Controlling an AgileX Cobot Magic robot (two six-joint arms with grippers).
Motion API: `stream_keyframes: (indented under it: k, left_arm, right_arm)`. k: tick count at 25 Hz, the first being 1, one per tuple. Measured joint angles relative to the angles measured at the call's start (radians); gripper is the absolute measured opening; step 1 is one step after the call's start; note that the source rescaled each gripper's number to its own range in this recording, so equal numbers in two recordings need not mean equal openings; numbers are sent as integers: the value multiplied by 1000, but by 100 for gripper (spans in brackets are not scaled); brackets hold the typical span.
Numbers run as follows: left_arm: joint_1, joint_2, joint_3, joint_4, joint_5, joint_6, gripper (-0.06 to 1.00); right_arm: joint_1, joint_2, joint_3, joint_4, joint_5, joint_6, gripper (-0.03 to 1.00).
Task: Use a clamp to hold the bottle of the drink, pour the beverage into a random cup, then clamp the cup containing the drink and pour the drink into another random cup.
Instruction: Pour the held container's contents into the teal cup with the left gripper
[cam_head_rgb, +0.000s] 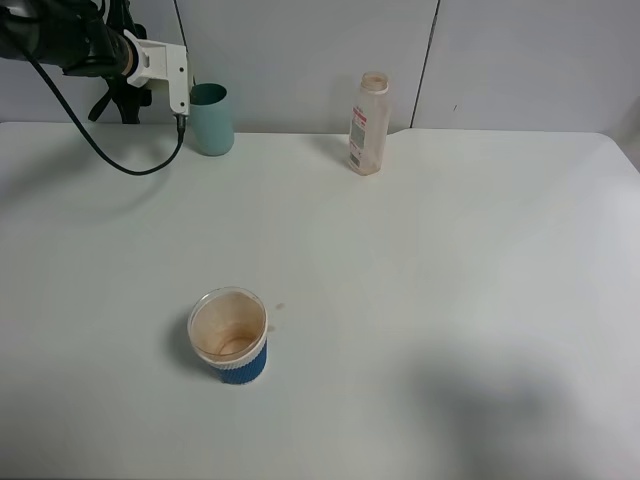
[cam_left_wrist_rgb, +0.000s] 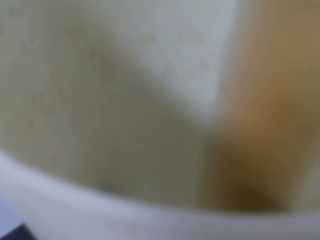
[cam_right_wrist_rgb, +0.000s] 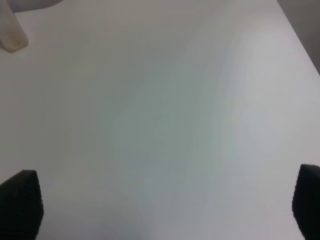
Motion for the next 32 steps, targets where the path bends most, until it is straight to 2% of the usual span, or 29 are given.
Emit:
stream_keyframes:
  k: [11, 32]
  left_arm:
    - [0, 1, -25, 8, 6, 0, 2]
    - [-1, 7, -25, 72, 6, 0, 2]
  right_arm:
    - [0, 0, 0, 0, 0, 0, 100]
    - [0, 0, 0, 0, 0, 0, 100]
